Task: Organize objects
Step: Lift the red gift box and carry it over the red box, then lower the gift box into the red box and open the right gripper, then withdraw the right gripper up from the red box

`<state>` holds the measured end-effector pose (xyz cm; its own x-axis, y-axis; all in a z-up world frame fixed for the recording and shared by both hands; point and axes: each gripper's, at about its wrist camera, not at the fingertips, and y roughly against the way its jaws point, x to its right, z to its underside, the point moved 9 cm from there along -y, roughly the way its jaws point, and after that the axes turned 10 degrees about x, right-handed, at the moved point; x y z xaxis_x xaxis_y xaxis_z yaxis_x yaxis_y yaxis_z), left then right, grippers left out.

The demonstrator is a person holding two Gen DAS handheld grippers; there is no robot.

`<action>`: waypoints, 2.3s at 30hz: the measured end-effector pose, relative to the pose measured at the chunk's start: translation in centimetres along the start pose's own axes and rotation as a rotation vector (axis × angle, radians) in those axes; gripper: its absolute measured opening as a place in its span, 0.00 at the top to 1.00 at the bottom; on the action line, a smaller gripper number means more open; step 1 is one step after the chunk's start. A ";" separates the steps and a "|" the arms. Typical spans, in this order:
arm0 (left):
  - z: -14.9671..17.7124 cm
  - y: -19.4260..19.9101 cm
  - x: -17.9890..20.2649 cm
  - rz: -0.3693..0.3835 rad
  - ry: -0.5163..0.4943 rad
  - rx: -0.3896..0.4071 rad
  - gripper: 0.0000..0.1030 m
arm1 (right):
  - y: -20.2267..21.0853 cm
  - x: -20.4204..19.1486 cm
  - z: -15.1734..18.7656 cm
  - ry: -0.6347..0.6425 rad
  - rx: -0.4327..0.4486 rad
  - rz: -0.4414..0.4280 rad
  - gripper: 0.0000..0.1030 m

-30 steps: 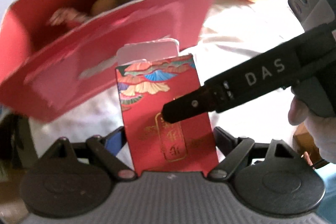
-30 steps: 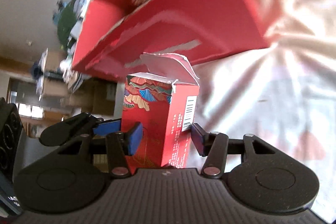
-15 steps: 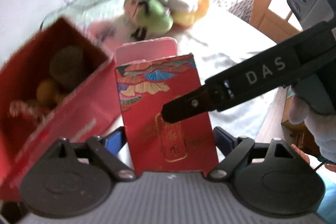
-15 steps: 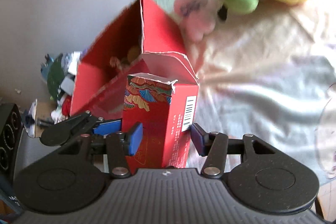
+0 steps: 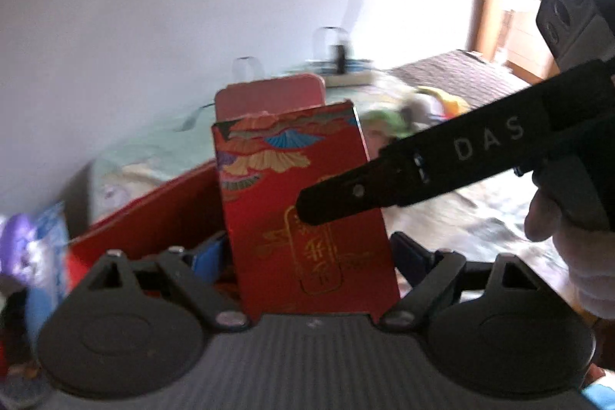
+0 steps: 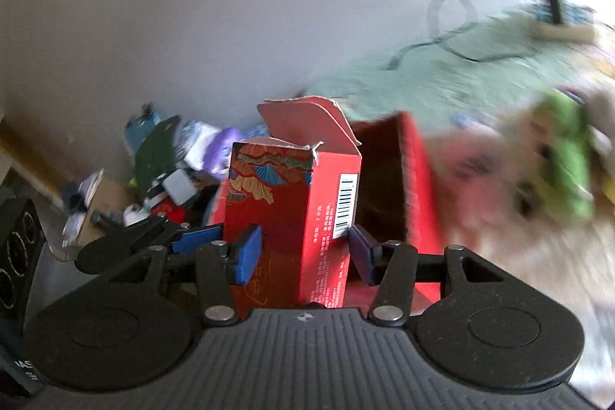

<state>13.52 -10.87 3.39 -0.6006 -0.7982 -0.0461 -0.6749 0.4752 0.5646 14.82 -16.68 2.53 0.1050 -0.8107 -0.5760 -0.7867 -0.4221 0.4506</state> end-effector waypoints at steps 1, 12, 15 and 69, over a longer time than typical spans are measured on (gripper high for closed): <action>0.3 -0.2 -1.6 -0.032 0.021 -0.005 0.16 | -1.2 -0.6 -0.2 0.023 -0.014 -0.018 0.48; 6.1 -3.7 -13.1 -0.230 0.222 -0.140 0.16 | -14.5 -4.8 2.7 0.112 -0.250 -0.126 0.52; 8.2 -5.2 -14.2 -0.259 0.227 -0.201 0.16 | -16.4 -5.1 3.9 0.122 -0.302 -0.111 0.53; 8.5 -5.5 -14.3 -0.388 0.184 -0.197 0.10 | -12.8 0.6 3.3 0.075 -0.176 0.250 0.59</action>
<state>22.15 1.09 -6.10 -0.2226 -0.9636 -0.1480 -0.7296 0.0639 0.6809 22.94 -10.40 -5.88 -0.0287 -0.9229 -0.3840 -0.6770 -0.2646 0.6867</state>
